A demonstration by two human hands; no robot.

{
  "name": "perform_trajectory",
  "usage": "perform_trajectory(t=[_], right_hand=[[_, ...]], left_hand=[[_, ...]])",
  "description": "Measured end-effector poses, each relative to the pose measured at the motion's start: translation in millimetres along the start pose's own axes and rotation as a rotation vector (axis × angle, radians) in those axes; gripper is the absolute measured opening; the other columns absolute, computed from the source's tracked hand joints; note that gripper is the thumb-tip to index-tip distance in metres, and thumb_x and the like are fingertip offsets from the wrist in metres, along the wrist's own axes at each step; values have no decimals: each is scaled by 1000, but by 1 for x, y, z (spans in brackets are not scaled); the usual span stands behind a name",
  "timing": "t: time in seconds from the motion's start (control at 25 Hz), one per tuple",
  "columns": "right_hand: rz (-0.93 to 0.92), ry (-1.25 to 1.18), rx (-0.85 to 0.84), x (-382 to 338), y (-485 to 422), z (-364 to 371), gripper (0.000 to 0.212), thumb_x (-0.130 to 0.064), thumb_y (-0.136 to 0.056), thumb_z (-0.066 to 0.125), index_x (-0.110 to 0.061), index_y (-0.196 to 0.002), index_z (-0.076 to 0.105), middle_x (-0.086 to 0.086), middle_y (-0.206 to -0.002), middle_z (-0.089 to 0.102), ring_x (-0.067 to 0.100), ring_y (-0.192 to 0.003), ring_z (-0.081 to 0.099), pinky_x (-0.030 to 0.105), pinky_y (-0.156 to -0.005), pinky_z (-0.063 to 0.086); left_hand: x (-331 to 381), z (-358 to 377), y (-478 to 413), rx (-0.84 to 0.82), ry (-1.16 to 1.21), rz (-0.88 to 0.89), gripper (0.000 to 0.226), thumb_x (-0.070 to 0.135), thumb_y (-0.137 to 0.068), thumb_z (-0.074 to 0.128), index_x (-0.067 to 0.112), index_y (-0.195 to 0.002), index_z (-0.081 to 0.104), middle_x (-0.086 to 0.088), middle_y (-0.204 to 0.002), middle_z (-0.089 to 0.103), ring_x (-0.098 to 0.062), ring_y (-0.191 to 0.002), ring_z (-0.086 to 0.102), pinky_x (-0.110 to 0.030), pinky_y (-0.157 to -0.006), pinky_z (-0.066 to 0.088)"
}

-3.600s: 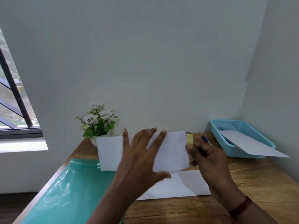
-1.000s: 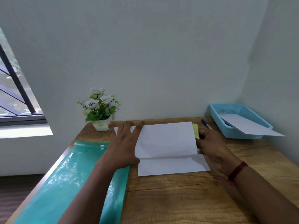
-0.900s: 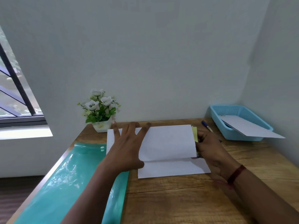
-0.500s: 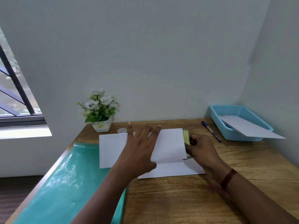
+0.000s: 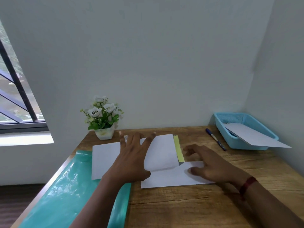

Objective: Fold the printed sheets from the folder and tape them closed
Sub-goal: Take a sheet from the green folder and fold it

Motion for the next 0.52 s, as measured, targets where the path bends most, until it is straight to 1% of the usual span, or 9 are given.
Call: perform_trajectory(t=[0.04,0.08,0.16,0.24,0.32,0.36,0.44,0.52], right_hand=[[-20,78,-37,-4,0,5,66,-54,-76,71,-41,-132,39,-17,-125,47,0,-111,45,21,-90,41],[-38,143,-56,-7,0,9,71,-63,-75,68,-41,-134,36,-17,-126,43,1,-111,41,22,-89,38],[-67,241,-55,-13,0,16,78,-73,-72,63,-38,-135,33,-17,-126,40,2,-108,35,24,-87,34],[-99,330,-42,-17,-3,22,81,-79,-70,58,-35,-134,34,-17,-123,38,1,-104,31,24,-84,31],[-110,356,-47,-18,-5,26,82,-81,-69,57,-34,-132,36,-19,-113,34,2,-101,30,25,-82,30],[-102,332,-51,-16,-6,26,83,-80,-68,59,-35,-132,35,-20,-111,31,2,-102,30,25,-82,30],[-68,241,-38,-11,-6,20,84,-75,-67,65,-39,-136,32,-22,-112,30,2,-106,33,25,-85,34],[-21,187,12,-2,-5,8,78,-66,-73,68,-42,-138,32,-22,-119,35,4,-112,40,25,-90,40]], left_hand=[[-1,0,0,4,8,-4,117,48,-63,73,38,-150,-5,0,-134,20,-21,-134,10,-60,-116,-7],[-2,0,0,6,16,-12,116,47,-63,73,38,-149,-4,1,-132,21,-20,-133,9,-60,-116,-8],[-4,0,0,14,40,-26,111,46,-63,73,39,-148,2,2,-131,22,-18,-132,9,-60,-116,-8],[-5,-1,-1,30,73,-34,105,45,-62,74,39,-146,9,4,-130,23,-16,-131,9,-60,-117,-6],[-6,-1,-1,41,98,-38,104,45,-62,74,40,-144,12,5,-129,23,-15,-130,10,-60,-117,-3],[-6,-1,-1,41,102,-38,104,46,-62,74,40,-145,11,6,-128,22,-15,-130,10,-60,-117,-2],[-7,-2,-1,39,97,-37,106,47,-62,73,40,-146,8,6,-129,22,-16,-131,10,-60,-117,-3],[-9,-2,-1,48,96,-36,107,48,-63,72,38,-147,6,4,-131,23,-19,-134,10,-61,-116,-5]])
Point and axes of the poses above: each hand's wrist, its own y-axis away from the middle knuckle, its own z-axis out of the palm, x = y × z, the point moved 4 cm from there along -y, towards the middle knuckle
